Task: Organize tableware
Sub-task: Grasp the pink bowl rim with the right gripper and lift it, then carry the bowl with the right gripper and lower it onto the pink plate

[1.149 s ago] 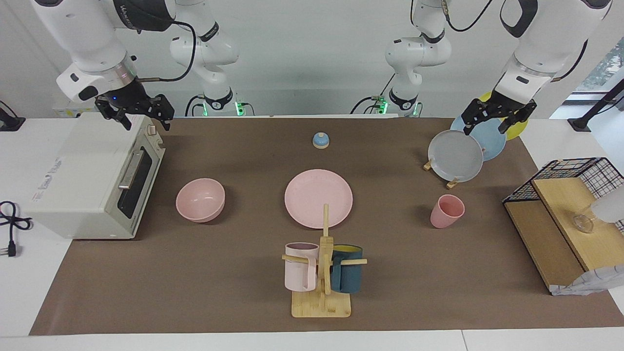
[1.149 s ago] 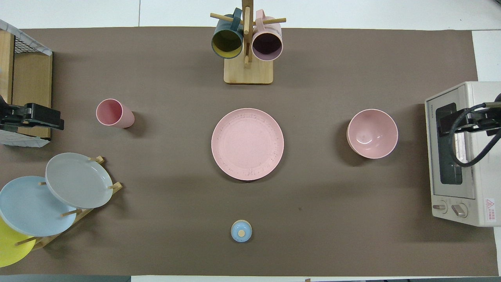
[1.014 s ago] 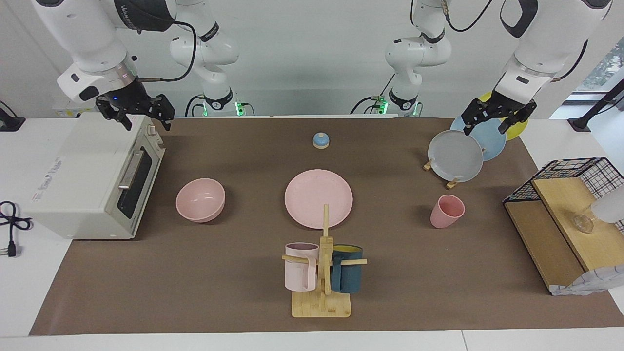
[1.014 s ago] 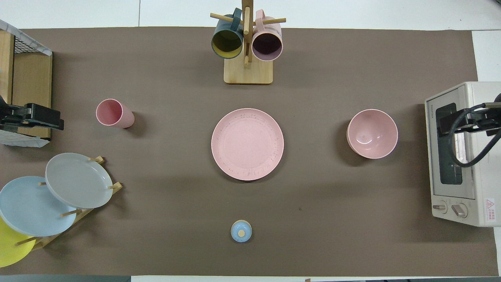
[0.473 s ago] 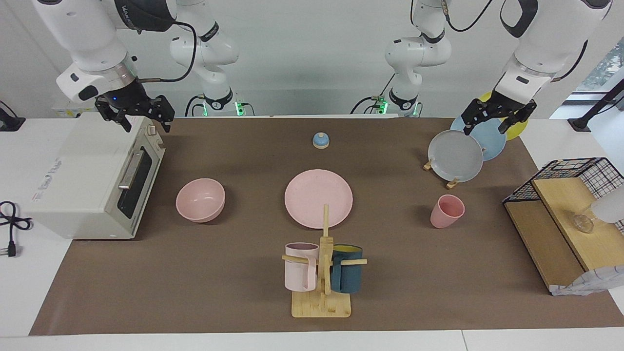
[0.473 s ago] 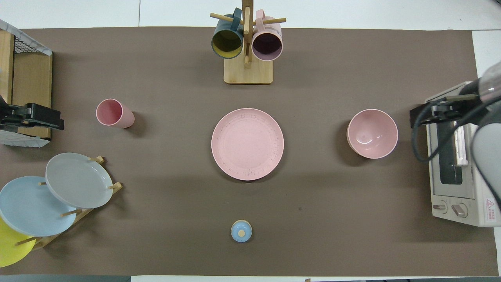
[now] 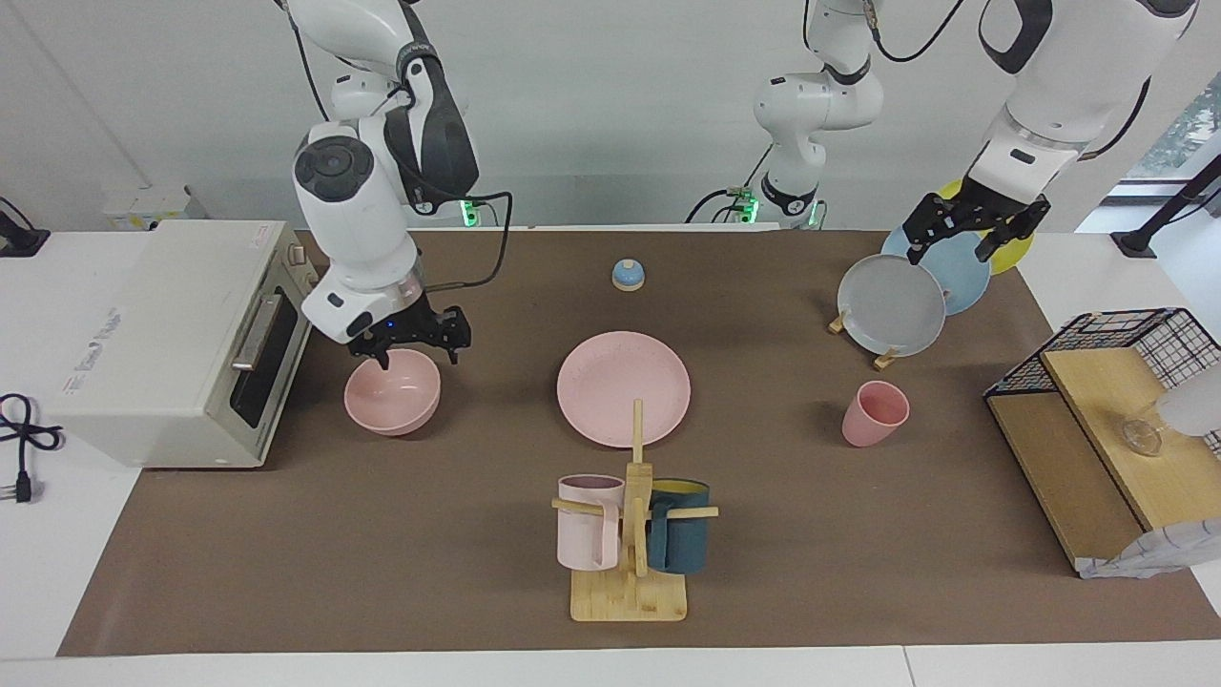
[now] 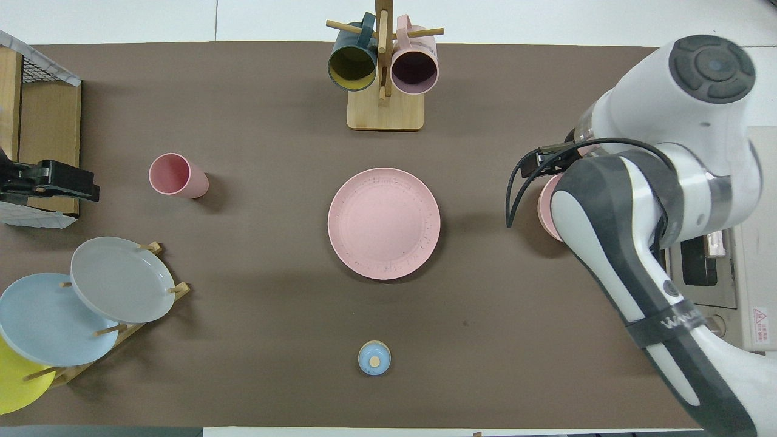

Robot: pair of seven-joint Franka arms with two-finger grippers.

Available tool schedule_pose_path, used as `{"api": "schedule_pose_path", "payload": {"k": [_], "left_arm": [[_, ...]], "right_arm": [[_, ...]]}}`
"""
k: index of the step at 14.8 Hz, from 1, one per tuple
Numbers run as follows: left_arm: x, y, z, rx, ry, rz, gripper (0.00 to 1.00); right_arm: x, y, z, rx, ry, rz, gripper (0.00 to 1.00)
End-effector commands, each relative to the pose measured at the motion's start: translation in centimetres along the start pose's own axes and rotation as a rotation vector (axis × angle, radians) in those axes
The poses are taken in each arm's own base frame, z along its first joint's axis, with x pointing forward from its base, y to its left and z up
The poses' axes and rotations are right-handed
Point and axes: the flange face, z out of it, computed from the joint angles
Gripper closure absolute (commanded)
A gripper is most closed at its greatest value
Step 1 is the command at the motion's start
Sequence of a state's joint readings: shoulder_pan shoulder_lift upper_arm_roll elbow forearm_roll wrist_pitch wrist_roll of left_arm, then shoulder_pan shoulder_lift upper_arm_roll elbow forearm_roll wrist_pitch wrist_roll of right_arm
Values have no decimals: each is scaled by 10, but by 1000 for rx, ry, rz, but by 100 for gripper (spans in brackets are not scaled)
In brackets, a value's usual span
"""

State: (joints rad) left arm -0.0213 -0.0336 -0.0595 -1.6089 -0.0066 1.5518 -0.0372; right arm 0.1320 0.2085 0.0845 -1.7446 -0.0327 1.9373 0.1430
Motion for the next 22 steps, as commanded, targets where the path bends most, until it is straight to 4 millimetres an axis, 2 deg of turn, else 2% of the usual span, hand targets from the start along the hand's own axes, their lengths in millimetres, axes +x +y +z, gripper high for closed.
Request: {"api": "schedule_pose_path", "payload": {"k": [1, 6, 8, 10, 12, 13, 14, 16, 18, 22], "left_arm": [[-3, -2, 0, 1, -10, -5, 0], [-3, -2, 0, 1, -10, -5, 0], [-3, -2, 0, 1, -10, -5, 0], [-3, -2, 0, 1, -10, -5, 0], [-3, -2, 0, 1, -12, -5, 0], [-3, -2, 0, 1, -12, -5, 0], [-3, -2, 0, 1, -9, -7, 0], [-3, 3, 0, 1, -12, 4, 0], [-3, 5, 0, 1, -12, 7, 0], [-5, 3, -1, 2, -16, -1, 0]], "right_arm": [[-26, -19, 25, 3, 30, 25, 0], [-41, -10, 65, -4, 19, 23, 0], [-47, -2, 86, -2, 32, -10, 0], [-50, 10, 99, 1, 49, -33, 0], [-51, 11, 116, 1, 36, -81, 0], [-50, 13, 127, 1, 20, -96, 9], [-50, 18, 132, -1, 15, -109, 25], [-48, 21, 137, -4, 4, -117, 59], [-49, 17, 136, -16, -7, -135, 100], [-46, 7, 126, -25, -30, -150, 100]]}}
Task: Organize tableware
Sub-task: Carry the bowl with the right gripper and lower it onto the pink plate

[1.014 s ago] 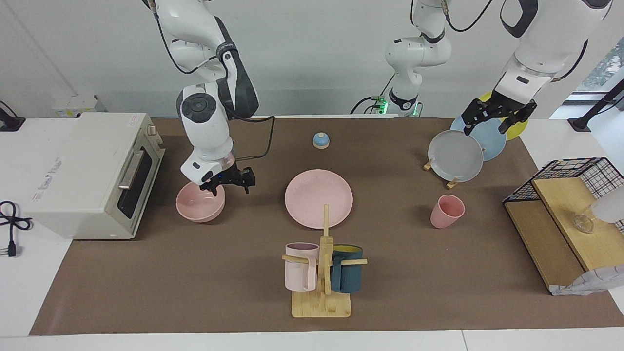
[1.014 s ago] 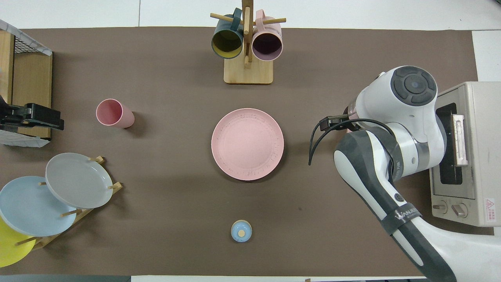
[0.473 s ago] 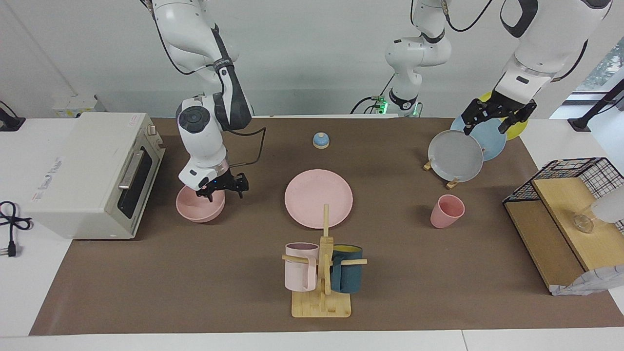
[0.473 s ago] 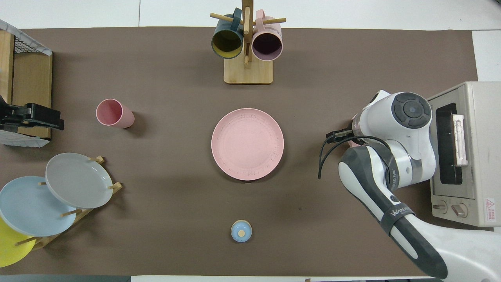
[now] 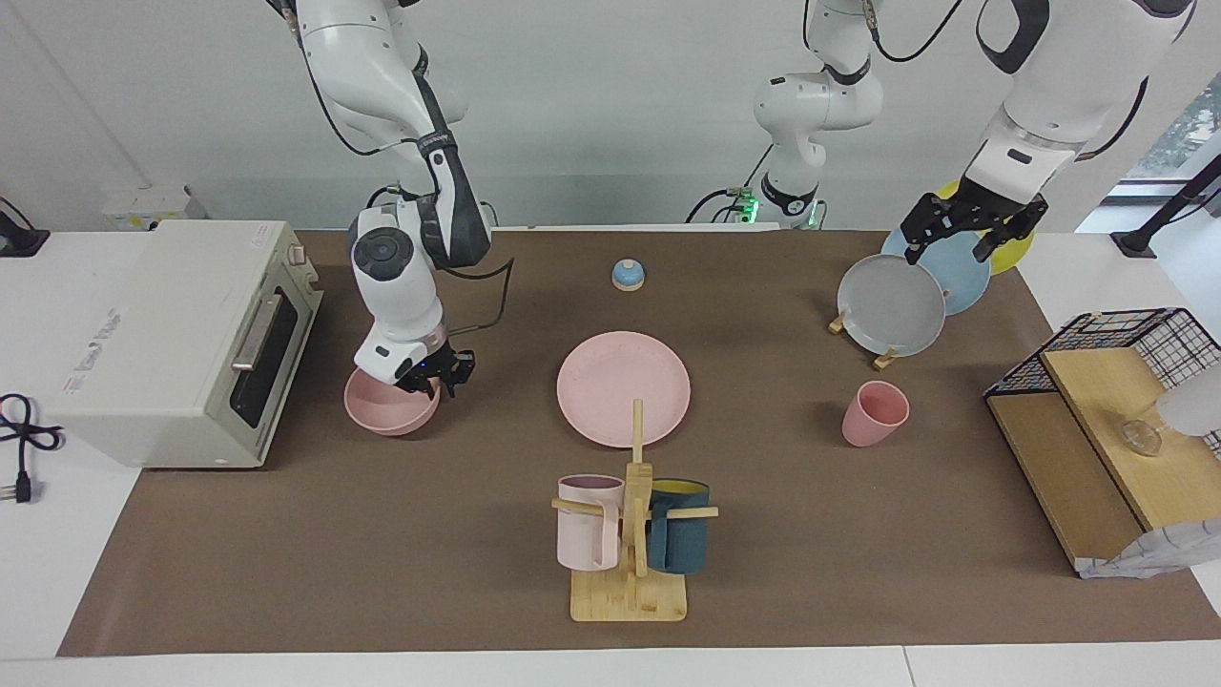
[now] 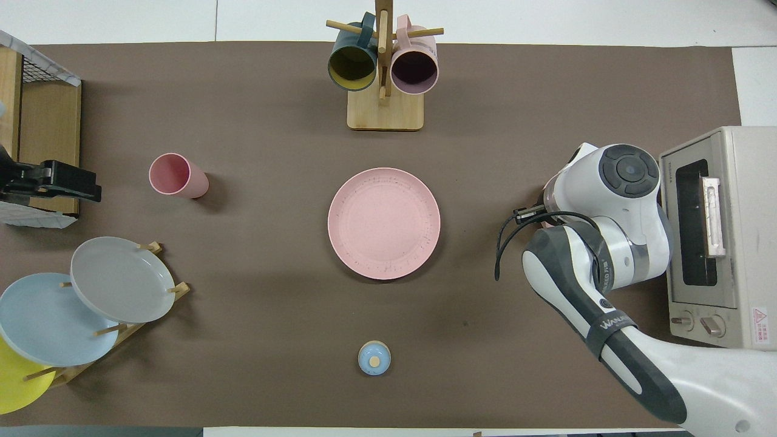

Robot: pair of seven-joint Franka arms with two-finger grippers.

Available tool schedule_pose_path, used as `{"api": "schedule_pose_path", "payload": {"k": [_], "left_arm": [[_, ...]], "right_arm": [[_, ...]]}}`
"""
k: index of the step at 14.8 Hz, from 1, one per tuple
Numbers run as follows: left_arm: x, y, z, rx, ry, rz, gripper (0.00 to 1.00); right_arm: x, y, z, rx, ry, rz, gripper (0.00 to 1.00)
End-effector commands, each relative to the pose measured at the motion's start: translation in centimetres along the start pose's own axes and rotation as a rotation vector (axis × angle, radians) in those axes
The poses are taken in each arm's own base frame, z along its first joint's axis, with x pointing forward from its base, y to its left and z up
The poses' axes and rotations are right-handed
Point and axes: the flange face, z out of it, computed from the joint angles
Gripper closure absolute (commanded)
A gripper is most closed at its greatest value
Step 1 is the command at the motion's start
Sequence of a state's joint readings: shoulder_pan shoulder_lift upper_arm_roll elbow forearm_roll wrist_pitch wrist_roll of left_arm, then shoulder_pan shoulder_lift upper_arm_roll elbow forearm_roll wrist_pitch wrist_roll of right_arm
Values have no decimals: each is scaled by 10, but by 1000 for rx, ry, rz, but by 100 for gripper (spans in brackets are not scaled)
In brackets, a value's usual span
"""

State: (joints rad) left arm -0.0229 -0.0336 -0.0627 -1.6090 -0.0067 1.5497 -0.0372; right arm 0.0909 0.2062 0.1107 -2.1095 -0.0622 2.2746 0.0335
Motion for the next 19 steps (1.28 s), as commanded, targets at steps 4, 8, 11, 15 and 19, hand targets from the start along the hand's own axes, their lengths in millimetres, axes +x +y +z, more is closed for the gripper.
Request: {"api": "schedule_pose_path", "payload": {"k": [4, 8, 11, 15, 19], "left_arm": [[-4, 1, -2, 1, -5, -4, 0], [-2, 1, -2, 0, 3, -4, 0], [-1, -2, -4, 0, 10, -10, 0], [9, -5, 1, -11, 42, -18, 0], [57, -2, 71, -49, 7, -37, 0]], "right_arm": [[25, -27, -48, -62, -49, -87, 100], [57, -153, -127, -109, -17, -4, 100], [56, -292, -113, -100, 28, 91, 100], [75, -350, -90, -57, 108, 136, 100], [65, -386, -46, -91, 113, 152, 100]]}}
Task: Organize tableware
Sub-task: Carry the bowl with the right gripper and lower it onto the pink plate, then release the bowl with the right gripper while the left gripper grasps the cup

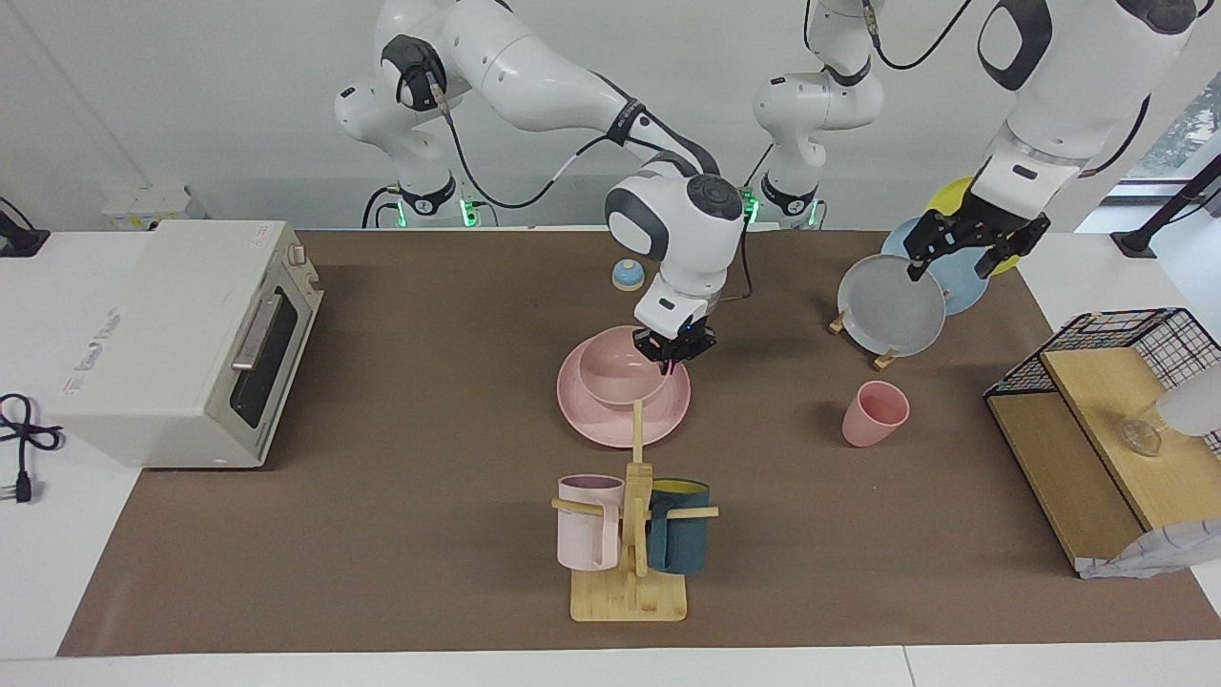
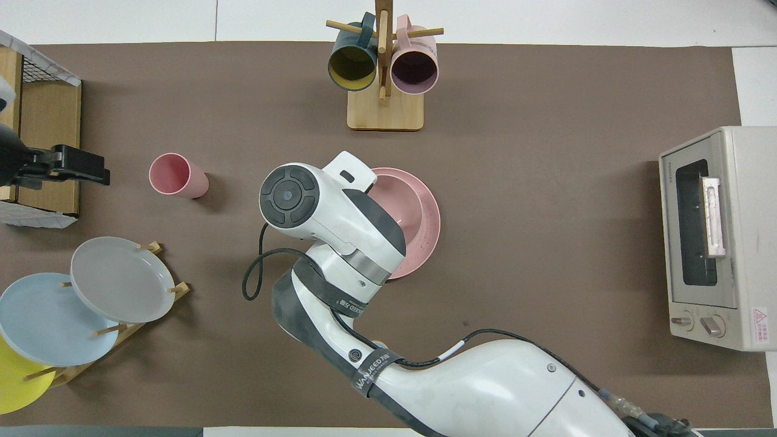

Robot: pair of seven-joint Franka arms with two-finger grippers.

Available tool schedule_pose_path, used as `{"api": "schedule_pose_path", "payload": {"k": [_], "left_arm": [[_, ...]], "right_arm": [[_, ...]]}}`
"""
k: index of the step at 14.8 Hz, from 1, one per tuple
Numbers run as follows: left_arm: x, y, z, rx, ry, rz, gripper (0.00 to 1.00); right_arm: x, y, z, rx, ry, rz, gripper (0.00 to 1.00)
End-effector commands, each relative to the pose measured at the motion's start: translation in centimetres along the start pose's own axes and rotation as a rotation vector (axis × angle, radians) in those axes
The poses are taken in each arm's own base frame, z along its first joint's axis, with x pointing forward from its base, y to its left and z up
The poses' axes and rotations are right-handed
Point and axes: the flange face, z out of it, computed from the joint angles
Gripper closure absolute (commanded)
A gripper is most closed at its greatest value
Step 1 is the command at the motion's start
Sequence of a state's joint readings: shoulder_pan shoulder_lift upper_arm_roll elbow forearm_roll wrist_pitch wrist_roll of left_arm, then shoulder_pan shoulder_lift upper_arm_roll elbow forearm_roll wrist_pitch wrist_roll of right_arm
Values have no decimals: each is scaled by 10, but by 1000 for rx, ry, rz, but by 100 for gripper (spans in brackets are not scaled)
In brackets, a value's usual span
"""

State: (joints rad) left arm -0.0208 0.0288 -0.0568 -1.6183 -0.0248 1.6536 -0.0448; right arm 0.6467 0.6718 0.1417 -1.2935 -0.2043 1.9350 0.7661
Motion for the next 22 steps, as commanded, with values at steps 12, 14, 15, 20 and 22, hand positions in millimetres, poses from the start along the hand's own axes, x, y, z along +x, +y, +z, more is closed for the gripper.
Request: {"api": "schedule_pose_path", "payload": {"k": [12, 14, 15, 20, 22], "left_arm": [[49, 51, 195, -30, -44, -73, 0], [46, 50, 206, -28, -41, -80, 0], [45, 50, 211, -29, -33, -81, 0], [46, 49, 221, -25, -11, -76, 2], [48, 49, 228, -23, -3, -64, 40]], "right_arm": [[3, -3, 3, 10, -52, 83, 62], [8, -3, -8, 26, -32, 79, 55], [15, -3, -29, 57, -14, 92, 55], [39, 102, -147, 62, -19, 13, 41], [42, 184, -176, 47, -50, 9, 16]]}}
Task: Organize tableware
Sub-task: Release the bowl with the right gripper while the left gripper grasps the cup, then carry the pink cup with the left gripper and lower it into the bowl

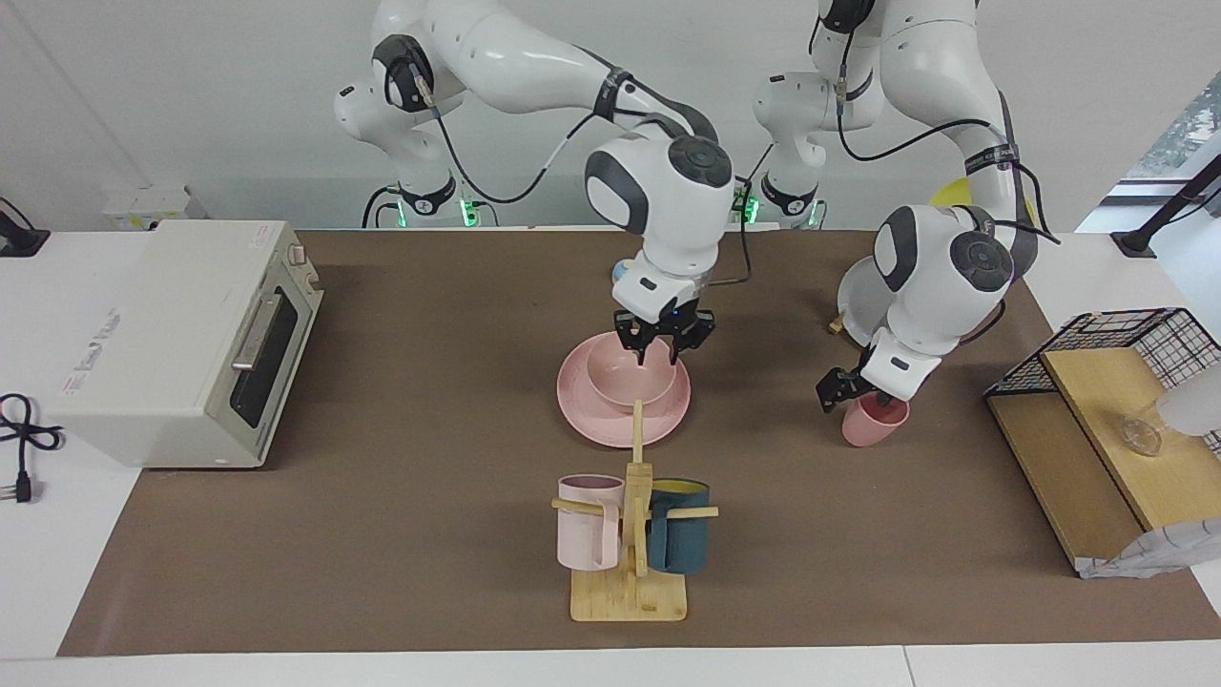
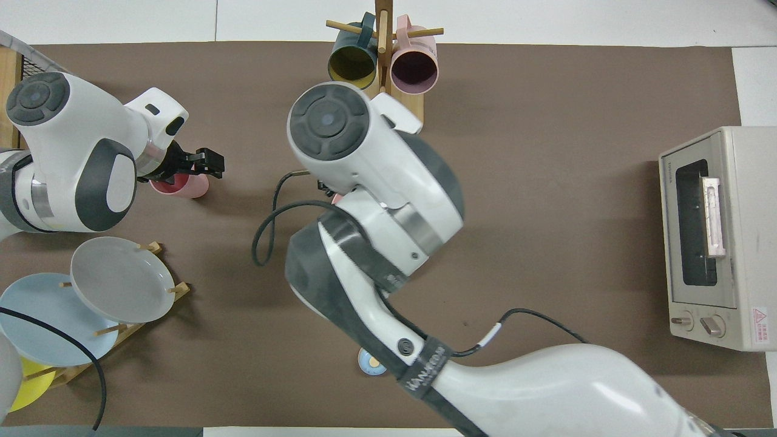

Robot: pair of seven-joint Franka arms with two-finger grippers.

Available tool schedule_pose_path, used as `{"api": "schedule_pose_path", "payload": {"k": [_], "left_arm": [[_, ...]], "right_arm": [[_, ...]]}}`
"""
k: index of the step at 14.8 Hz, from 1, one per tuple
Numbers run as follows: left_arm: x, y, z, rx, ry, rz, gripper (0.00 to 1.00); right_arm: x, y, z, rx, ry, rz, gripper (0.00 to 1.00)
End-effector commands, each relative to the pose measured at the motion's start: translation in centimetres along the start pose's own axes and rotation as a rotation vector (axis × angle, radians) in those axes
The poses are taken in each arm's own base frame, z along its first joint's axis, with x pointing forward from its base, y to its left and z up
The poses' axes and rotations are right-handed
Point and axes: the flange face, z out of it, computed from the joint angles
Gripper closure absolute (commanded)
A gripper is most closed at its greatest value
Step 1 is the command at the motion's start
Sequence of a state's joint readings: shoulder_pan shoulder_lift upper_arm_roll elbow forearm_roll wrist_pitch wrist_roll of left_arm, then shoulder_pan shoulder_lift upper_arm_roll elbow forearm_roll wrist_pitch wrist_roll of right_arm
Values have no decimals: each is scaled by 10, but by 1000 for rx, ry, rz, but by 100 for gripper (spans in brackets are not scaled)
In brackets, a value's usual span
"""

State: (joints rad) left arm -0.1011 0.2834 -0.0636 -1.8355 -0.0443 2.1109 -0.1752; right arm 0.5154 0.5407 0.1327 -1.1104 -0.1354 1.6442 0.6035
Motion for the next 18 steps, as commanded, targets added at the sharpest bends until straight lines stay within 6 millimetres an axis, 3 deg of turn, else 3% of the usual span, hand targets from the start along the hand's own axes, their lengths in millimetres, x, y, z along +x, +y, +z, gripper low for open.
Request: {"api": "schedule_pose_path", "payload": {"k": [1, 2, 3, 6, 8, 11, 13, 15, 16, 18], "left_arm": [[-1, -2, 10, 21, 19, 27, 65], [-1, -3, 10, 45, 21, 61, 91], [-1, -4, 9, 50, 22, 75, 100], [4, -5, 3, 51, 31, 92, 100], [10, -3, -14, 51, 39, 92, 100], [23, 5, -76, 41, 28, 72, 100], [23, 18, -121, 14, -19, -2, 100], [19, 67, -168, -5, -29, -99, 100], [14, 94, -179, -5, -36, -144, 100], [-8, 161, -182, -19, -29, -206, 100]], "right_arm": [[-3, 109, -48, 33, -45, -39, 7], [-3, 144, -60, 37, -51, -64, 0], [-9, 172, -63, 26, -67, -96, 0], [-34, 253, -61, -4, -97, -122, 0], [-42, 279, -64, -5, -101, -87, 0], [-49, 304, -59, -5, -122, -46, 0], [-47, 333, -50, 4, -102, -36, 0], [-56, 356, -43, 8, -144, -50, 0], [-59, 371, -37, 10, -158, -24, 0], [-58, 377, -37, 12, -154, -36, 0]]}}
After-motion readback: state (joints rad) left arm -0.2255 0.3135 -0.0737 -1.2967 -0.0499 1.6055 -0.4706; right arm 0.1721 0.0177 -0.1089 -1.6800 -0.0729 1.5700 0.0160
